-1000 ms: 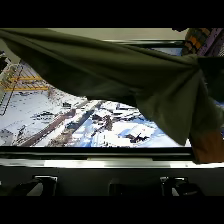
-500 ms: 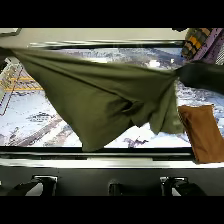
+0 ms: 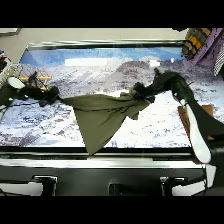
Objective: Fold the clothes and pants, and hang the long-sleeved shirts on hangers.
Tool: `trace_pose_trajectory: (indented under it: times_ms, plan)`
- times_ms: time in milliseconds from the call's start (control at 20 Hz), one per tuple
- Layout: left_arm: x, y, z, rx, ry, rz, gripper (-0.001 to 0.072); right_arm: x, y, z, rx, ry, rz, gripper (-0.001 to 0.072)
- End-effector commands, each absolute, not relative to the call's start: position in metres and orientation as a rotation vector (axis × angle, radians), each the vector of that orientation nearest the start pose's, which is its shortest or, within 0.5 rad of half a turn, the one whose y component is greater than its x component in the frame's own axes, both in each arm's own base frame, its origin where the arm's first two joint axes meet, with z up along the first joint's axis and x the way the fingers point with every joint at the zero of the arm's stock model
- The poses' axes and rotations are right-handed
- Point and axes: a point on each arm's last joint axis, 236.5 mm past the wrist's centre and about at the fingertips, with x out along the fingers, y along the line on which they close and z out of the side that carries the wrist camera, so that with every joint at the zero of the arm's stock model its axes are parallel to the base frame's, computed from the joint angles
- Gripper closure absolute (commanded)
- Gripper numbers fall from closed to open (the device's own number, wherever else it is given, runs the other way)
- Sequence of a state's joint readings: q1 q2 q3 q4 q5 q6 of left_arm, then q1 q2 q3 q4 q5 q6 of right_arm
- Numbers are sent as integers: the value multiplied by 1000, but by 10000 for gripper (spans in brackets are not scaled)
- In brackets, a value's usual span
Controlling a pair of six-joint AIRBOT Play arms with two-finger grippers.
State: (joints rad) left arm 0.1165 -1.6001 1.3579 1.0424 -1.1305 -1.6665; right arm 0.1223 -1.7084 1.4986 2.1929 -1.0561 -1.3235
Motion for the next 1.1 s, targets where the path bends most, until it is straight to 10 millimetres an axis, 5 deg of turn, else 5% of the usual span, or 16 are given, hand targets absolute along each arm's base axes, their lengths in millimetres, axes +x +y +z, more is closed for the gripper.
trace_pose_trajectory:
  times_ms: [0,150,300,450,650,900,1050]
  plan:
    - [448,-57,-82,-680,1418,-74,695,500,188,-37,862,1294,205,569]
    - [450,-55,-77,-656,1402,-95,694,480,174,-8,756,1314,315,360]
    - [450,-55,-70,-638,1399,-113,694,431,132,34,624,1388,400,347]
    - [445,-57,-67,-637,1416,-122,694,370,113,43,617,1463,366,343]
    - [439,-61,-67,-638,1442,-133,694,300,180,17,802,1449,314,157]
    - [437,-61,-67,-639,1452,-136,694,245,297,-20,833,1402,325,153]
    - [437,-61,-67,-639,1452,-136,694,226,335,-58,871,1441,246,153]
